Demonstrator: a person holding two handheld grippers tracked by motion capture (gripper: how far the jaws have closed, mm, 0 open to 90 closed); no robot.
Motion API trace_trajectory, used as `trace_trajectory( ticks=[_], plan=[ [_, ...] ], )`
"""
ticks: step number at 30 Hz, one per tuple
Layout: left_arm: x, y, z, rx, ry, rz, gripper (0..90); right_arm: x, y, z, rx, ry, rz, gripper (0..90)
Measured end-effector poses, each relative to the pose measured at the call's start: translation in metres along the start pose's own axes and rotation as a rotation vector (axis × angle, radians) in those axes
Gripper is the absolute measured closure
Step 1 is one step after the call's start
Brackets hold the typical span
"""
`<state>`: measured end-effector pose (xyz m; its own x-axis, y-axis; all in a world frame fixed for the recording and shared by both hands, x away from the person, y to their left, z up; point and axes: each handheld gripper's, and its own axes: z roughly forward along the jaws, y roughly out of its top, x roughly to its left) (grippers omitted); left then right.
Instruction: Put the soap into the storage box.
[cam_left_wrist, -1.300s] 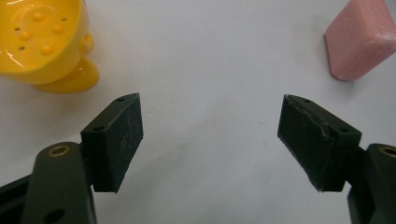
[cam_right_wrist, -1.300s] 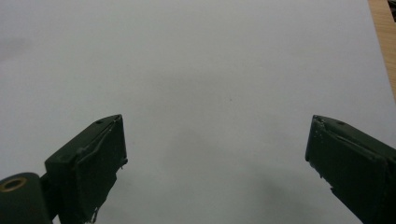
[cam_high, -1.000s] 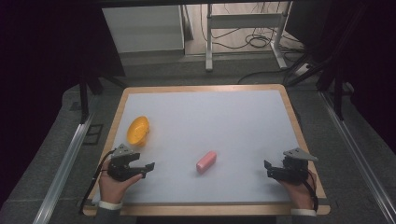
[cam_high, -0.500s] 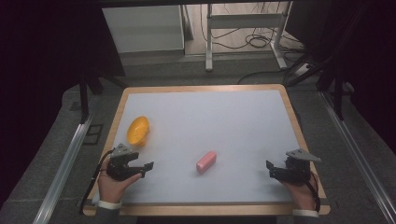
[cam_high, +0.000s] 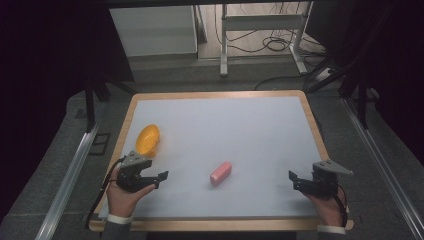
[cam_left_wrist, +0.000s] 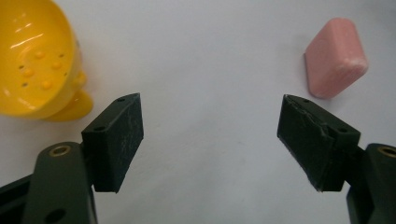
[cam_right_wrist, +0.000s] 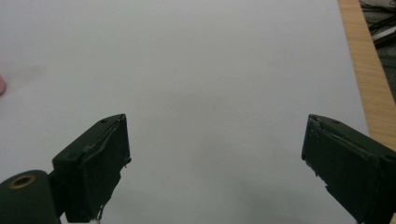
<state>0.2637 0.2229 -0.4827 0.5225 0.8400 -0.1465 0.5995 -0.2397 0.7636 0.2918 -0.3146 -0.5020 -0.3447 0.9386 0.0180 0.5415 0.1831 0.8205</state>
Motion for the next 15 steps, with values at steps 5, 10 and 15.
trace_trajectory(
  ticks=[5,10,15],
  plan=[
    [-0.006,0.011,0.002,0.022,-0.005,0.031,23.1,-0.001,-0.001,0.0,-0.007,-0.008,0.002,8.2],
    [-0.008,0.018,0.002,0.031,-0.009,0.032,23.1,0.001,-0.001,0.002,0.003,-0.01,-0.007,8.2],
    [-0.015,0.024,0.007,0.048,-0.021,0.046,23.2,0.002,-0.002,0.003,0.009,-0.008,-0.015,8.1]
  ],
)
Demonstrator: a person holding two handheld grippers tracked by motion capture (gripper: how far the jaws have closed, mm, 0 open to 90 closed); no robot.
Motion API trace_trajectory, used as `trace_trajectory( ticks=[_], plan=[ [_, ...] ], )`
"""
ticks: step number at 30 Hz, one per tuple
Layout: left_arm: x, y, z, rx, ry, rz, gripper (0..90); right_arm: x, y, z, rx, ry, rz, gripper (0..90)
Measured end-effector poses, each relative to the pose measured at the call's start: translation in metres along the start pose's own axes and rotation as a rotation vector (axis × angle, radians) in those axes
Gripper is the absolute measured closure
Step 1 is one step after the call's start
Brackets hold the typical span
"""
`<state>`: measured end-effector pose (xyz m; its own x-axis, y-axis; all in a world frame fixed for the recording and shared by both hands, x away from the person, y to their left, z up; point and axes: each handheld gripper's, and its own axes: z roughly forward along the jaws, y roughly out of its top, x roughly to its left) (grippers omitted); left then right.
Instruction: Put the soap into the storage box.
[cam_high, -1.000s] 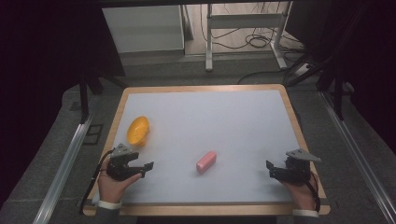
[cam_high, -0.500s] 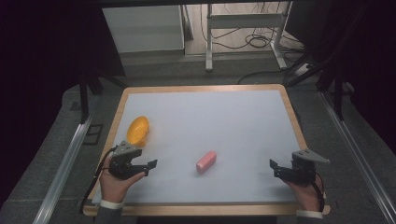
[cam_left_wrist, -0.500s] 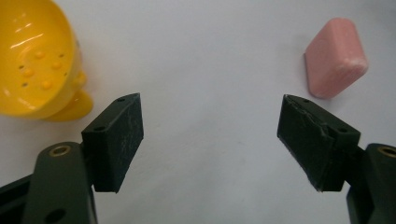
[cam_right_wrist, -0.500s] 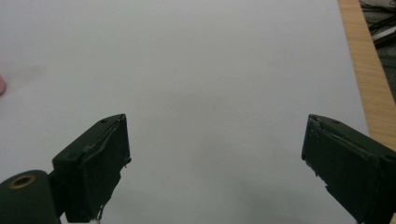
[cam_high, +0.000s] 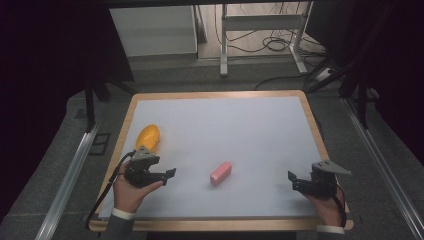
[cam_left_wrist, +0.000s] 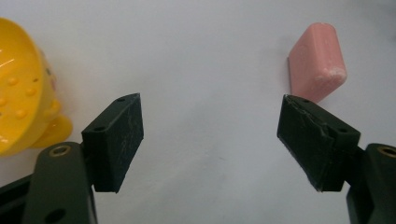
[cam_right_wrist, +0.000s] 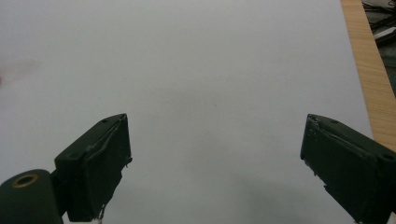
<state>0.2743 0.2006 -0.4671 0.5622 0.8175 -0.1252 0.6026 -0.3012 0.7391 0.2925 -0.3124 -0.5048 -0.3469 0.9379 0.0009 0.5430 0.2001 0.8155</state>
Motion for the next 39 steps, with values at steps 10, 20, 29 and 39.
trace_trajectory(
  ticks=[10,20,29,39],
  plan=[
    [-0.016,0.012,0.017,0.041,-0.029,0.043,23.2,0.0,-0.001,0.0,0.003,-0.014,-0.005,8.1],
    [-0.034,0.023,0.032,0.062,-0.062,0.077,23.0,0.001,-0.001,0.002,0.007,-0.029,-0.02,8.1],
    [-0.047,0.029,0.044,0.088,-0.092,0.099,23.6,0.0,-0.001,0.002,0.007,-0.032,-0.017,8.1],
    [-0.066,0.038,0.054,0.089,-0.131,0.135,27.8,0.0,-0.002,0.003,0.013,-0.033,-0.016,8.2]
  ],
)
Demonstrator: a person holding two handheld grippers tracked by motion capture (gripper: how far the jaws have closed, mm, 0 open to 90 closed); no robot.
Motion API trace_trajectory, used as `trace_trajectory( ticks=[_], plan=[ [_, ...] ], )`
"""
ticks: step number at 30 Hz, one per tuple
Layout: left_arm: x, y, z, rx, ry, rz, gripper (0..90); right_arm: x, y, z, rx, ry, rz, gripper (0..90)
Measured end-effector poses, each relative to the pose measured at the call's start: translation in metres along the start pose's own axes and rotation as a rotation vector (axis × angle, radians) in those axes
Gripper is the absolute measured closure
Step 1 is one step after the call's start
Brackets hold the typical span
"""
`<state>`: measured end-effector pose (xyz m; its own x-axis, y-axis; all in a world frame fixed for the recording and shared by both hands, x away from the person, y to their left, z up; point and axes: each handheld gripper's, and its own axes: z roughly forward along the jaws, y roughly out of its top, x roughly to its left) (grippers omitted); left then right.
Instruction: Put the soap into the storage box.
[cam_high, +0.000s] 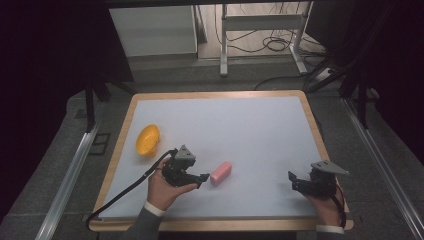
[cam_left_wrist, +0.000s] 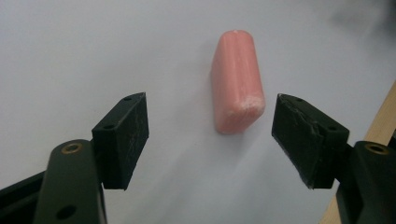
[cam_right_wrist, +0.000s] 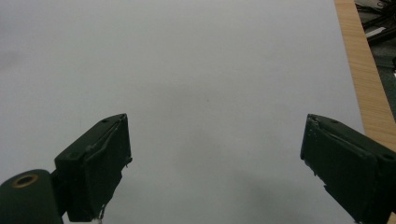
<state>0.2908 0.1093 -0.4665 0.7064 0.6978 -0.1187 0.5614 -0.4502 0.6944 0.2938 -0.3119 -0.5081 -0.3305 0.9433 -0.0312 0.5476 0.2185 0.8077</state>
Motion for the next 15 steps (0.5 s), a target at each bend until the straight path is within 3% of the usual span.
trace_trajectory(
  ticks=[11,15],
  plan=[
    [-0.005,0.0,0.015,0.021,-0.048,-0.014,30.0,-0.001,-0.001,0.001,0.01,-0.005,0.006,8.1],
    [-0.011,0.004,0.019,0.042,-0.039,0.014,29.7,-0.002,-0.001,0.001,0.009,-0.009,0.005,8.1]
  ],
)
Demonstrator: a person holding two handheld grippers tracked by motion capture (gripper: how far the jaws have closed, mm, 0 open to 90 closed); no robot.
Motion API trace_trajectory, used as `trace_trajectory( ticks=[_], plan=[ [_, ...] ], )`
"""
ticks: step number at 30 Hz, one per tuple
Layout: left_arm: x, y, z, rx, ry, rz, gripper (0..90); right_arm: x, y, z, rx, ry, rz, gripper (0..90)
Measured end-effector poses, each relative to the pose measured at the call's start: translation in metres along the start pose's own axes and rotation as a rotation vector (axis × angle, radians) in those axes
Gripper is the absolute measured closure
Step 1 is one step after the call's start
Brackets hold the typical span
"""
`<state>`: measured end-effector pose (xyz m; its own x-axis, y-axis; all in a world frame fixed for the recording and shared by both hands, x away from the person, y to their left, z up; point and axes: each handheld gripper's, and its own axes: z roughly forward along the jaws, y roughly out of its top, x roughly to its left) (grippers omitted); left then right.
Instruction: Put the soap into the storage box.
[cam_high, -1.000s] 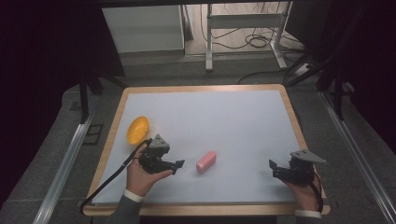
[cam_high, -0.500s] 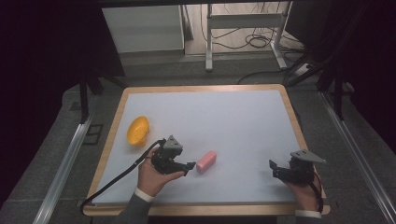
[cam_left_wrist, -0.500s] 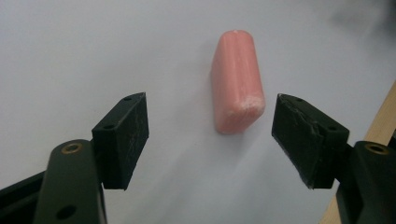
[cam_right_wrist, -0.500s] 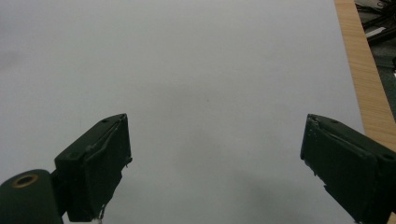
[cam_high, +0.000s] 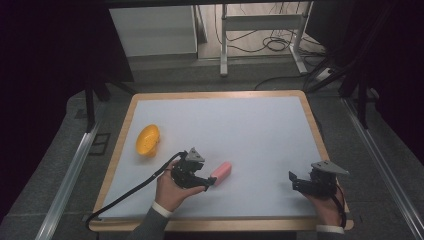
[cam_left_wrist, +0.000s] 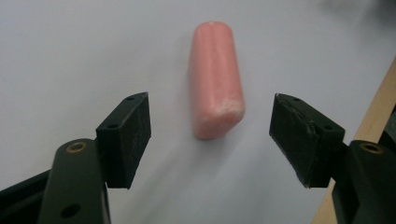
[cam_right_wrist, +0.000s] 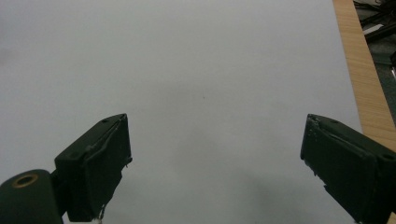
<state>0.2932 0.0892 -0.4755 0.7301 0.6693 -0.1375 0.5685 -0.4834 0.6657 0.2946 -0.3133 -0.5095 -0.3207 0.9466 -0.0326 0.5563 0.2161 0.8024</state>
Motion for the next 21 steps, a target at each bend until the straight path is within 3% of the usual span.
trace_trajectory(
  ticks=[2,8,10,15,21],
  plan=[
    [-0.003,0.004,0.005,0.007,-0.023,-0.004,31.5,0.0,0.0,0.0,-0.001,-0.001,0.001,8.1],
    [-0.01,0.009,0.016,0.031,-0.006,0.013,31.9,-0.002,0.0,-0.001,0.001,-0.001,0.006,8.1],
    [-0.008,0.011,0.021,0.03,-0.01,-0.009,32.3,-0.002,-0.001,0.0,0.005,-0.001,0.005,8.1],
    [-0.005,0.011,0.028,0.061,-0.014,-0.012,33.9,-0.003,-0.001,0.001,0.012,-0.023,0.011,8.1],
    [-0.003,0.012,0.033,0.057,-0.019,-0.024,33.8,-0.005,-0.002,0.001,0.02,-0.029,0.02,8.2]
  ],
)
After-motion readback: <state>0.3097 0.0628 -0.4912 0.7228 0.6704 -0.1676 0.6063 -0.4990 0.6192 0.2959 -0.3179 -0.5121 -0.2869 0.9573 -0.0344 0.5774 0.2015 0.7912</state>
